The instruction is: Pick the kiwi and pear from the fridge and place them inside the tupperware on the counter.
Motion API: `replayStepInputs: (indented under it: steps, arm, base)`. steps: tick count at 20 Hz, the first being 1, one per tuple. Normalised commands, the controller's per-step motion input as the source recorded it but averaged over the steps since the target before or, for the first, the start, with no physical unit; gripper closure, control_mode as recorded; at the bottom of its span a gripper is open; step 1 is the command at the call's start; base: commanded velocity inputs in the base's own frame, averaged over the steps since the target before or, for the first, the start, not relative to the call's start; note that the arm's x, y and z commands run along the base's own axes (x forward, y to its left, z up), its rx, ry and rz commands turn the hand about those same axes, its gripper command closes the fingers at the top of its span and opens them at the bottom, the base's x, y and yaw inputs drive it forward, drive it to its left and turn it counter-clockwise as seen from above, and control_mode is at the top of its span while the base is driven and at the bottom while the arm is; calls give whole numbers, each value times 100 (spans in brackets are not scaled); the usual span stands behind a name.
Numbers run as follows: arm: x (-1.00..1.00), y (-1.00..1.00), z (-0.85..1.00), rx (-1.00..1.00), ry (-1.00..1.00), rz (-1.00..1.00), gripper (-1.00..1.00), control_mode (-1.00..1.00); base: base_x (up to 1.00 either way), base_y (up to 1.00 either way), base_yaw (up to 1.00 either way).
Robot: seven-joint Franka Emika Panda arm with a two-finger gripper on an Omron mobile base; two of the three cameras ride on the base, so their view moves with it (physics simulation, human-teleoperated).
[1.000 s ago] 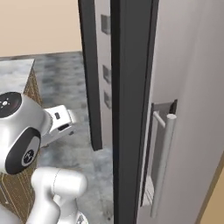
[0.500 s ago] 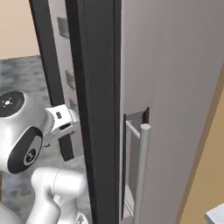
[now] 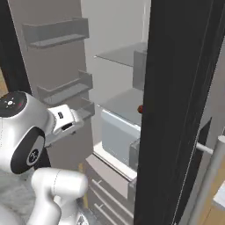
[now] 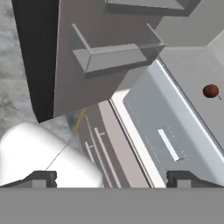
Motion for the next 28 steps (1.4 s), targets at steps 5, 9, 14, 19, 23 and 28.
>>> replayStepInputs:
  steps: [5, 9, 14, 19, 23, 28]
  arm:
    - [0, 0, 0, 0, 0, 0, -100, 100]
    - [0, 0, 0, 0, 0, 0, -100, 100]
    - [0, 0, 0, 0, 0, 0, -100, 100]
    - [0, 0, 0, 0, 0, 0, -100, 100]
    - [0, 0, 0, 0, 0, 0, -100, 100]
    - [33, 0, -5, 0, 0, -4, -100, -100]
  base:
    - [50, 25, -66]
    - [3, -1, -52]
    - [21, 2, -36]
    - [40, 1, -15]
    - [70, 0, -10]
    - [52, 0, -6]
